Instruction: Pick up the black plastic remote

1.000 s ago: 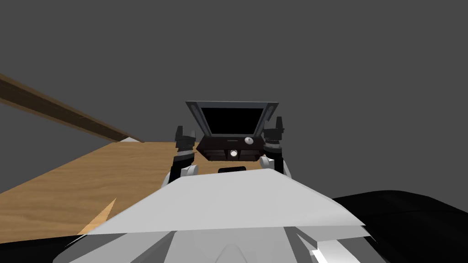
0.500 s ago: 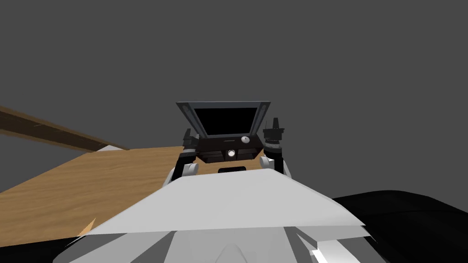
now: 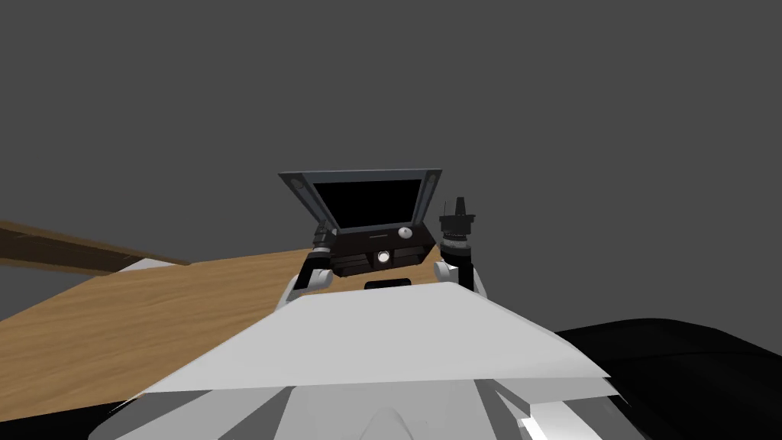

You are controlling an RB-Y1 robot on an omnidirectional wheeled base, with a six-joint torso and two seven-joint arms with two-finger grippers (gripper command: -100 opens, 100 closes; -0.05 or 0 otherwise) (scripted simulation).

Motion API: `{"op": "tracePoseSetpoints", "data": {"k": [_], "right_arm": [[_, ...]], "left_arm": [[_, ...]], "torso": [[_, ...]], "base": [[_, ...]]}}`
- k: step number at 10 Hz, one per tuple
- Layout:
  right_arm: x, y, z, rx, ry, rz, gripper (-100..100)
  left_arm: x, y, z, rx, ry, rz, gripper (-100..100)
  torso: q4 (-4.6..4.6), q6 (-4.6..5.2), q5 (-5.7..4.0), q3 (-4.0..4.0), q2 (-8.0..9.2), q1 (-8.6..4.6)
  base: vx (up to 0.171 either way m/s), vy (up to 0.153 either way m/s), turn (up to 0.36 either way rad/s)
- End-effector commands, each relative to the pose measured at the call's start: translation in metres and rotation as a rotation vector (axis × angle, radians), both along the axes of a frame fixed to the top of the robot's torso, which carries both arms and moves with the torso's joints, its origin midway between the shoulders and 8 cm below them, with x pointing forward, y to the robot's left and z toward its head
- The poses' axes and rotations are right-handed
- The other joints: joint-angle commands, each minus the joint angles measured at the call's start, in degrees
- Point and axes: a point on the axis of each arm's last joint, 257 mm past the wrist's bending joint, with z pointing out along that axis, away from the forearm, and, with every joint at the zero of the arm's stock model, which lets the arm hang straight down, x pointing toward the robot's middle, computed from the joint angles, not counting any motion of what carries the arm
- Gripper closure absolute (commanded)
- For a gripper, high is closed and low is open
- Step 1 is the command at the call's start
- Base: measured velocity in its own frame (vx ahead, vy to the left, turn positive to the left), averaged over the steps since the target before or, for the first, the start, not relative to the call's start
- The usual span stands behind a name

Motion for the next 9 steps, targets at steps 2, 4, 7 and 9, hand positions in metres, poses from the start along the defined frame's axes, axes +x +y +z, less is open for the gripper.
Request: {"op": "tracePoseSetpoints", "data": {"k": [2,4,7,9], "right_arm": [[0.0,0.0,0.0,0.0,0.0,0.0,0],[0.0,0.0,0.0,0.0,0.0,0.0,0],[0.0,0.0,0.0,0.0,0.0,0.0,0],[0.0,0.0,0.0,0.0,0.0,0.0,0]], "left_arm": [[0.011,0.012,-0.03,-0.021,0.09,0.008,-100],[0.019,0.019,-0.047,-0.036,0.144,0.015,-100],[0.025,0.029,-0.075,-0.054,0.222,0.028,-100],[0.03,0.039,-0.097,-0.072,0.286,0.04,-100]], "torso": [[0.0,-0.04,0.0,0.01,0.02,0.01],[0.0,-0.04,0.0,0.01,0.01,0.02],[0.0,-0.01,0.0,0.0,-0.01,0.0],[0.0,-0.02,-0.01,0.0,0.0,-0.01]], "base": [[0.002,-0.007,-0.123],[0.002,-0.009,-0.142],[0.006,-0.008,-0.131],[0.005,-0.01,-0.146]]}}
